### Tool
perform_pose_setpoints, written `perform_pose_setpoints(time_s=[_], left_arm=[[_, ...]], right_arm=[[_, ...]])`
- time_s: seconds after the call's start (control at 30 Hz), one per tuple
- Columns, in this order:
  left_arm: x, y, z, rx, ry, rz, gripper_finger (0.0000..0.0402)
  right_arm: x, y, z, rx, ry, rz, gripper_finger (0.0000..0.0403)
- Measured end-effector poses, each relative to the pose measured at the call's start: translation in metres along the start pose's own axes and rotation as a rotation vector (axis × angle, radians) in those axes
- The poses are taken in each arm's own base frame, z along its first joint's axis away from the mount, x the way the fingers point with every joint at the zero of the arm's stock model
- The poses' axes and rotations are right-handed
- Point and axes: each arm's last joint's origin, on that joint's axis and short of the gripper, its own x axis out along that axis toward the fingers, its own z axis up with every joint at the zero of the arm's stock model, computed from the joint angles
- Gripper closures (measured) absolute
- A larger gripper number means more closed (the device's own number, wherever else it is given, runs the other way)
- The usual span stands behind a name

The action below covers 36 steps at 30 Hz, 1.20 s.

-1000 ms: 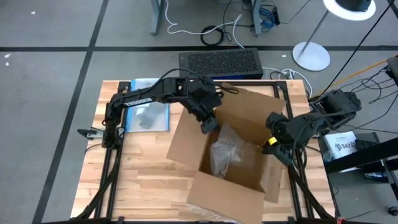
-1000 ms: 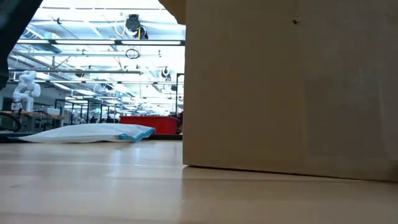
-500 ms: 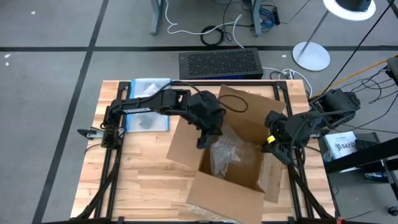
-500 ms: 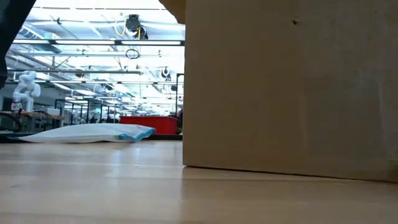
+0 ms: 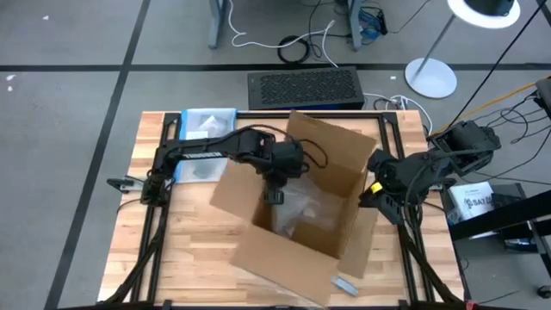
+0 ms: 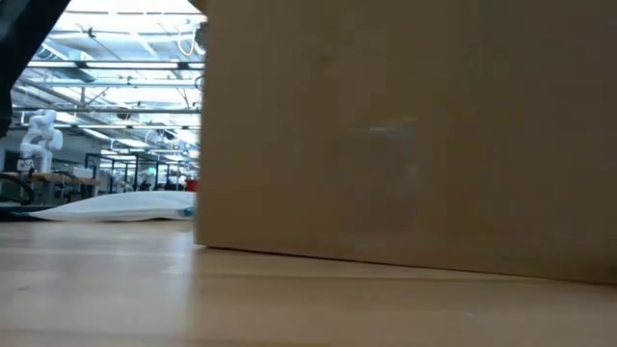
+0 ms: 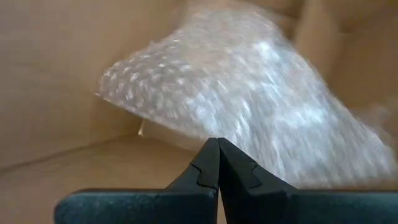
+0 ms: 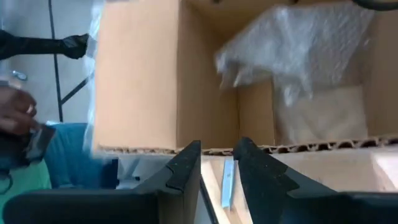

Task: Unpack boxes
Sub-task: Break down box until it is fully flat

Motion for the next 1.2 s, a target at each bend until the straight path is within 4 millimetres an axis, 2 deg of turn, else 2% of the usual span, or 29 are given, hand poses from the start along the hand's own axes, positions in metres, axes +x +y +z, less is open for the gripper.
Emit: perform_pose_setpoints(time_s=[0.2,0.37,0.47,0.73,0.87,1.07,1.2], left_arm=[[-0.012,0.021,-0.008,-0.096,0.021,0.098,0.0398],[-0.013,0.038,-0.012,-0.186,0.036,0.126,0.0398],[-0.013,0.042,-0.012,-0.204,0.028,0.111,0.0398],[-0.014,0.041,-0.011,-0.204,0.017,0.101,0.0398],[-0.014,0.041,-0.011,-0.203,0.012,0.098,0.0398],[-0.013,0.039,-0.007,-0.199,-0.021,0.051,0.0398],[-0.012,0.036,-0.006,-0.191,-0.022,0.039,0.0398]], right_arm=[[0.001,0.0,-0.002,0.006,0.033,0.002,0.0303],[0.004,0.0,-0.002,0.019,0.052,-0.009,0.0303],[0.013,0.001,-0.003,0.016,0.062,-0.036,0.0303],[0.064,-0.007,-0.014,0.043,0.146,-0.225,0.0303],[0.088,-0.014,-0.016,0.047,0.094,-0.316,0.0303],[0.128,-0.029,-0.007,0.063,-0.001,-0.375,0.0303],[0.156,-0.047,0.001,0.08,-0.03,-0.393,0.0303]])
